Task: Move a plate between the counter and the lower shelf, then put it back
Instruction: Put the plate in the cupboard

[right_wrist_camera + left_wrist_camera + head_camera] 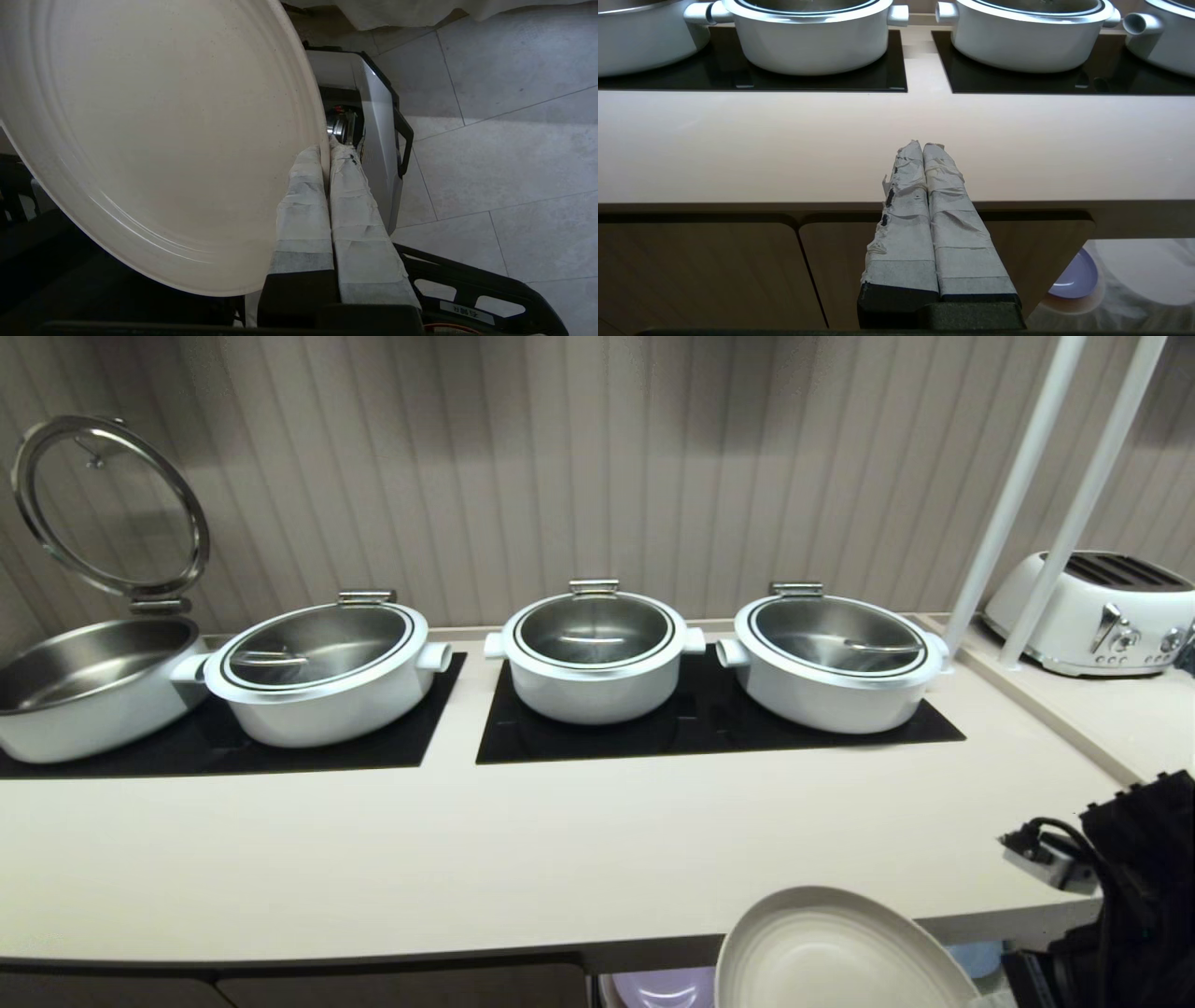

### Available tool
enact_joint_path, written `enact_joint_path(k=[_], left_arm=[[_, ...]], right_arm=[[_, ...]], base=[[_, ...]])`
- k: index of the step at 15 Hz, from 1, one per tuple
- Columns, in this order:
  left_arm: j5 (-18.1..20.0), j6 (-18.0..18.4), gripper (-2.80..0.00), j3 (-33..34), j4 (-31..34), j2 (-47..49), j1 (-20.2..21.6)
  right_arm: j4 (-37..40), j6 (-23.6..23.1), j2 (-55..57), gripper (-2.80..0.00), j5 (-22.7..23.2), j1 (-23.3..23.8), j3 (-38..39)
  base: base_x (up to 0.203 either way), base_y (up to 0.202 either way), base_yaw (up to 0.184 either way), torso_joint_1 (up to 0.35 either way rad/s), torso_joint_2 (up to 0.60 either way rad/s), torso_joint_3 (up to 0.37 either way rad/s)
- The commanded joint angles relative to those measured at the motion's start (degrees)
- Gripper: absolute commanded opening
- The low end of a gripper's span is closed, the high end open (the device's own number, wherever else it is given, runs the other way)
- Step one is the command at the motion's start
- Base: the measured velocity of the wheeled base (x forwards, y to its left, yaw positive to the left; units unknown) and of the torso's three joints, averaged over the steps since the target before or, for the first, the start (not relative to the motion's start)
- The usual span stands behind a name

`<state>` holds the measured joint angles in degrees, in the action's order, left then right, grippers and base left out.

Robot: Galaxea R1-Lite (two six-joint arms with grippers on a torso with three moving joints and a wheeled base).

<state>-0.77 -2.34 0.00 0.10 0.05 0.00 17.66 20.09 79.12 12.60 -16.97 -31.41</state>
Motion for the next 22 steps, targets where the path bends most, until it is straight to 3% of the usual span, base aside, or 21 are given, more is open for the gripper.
enact_joint_path(k=[1, 6, 12, 22], left_arm=[[-0.02, -0.02, -2.80, 0.00, -0.01, 0.04, 0.00], [-0.02, -0.02, -2.80, 0.00, -0.01, 0.04, 0.01], [-0.02, 0.03, -2.80, 0.00, -0.01, 0.04, 0.00], [-0.02, 0.06, -2.80, 0.00, -0.01, 0.04, 0.00]], right_arm=[[-0.14, 0.04, -1.10, -2.80, 0.00, 0.08, 2.67], [-0.27, 0.09, -2.22, -2.80, -0.37, 0.59, 6.80], [-0.44, 0.00, -0.85, -2.80, -0.53, 3.92, 6.80], [-2.63, -0.14, 1.56, -2.80, -0.47, 4.58, 6.71]], base=[[0.000, 0.000, 0.000, 0.000, 0.00, 0.000], [0.000, 0.000, 0.000, 0.000, 0.00, 0.000], [0.000, 0.000, 0.000, 0.000, 0.00, 0.000], [0.000, 0.000, 0.000, 0.000, 0.00, 0.000]])
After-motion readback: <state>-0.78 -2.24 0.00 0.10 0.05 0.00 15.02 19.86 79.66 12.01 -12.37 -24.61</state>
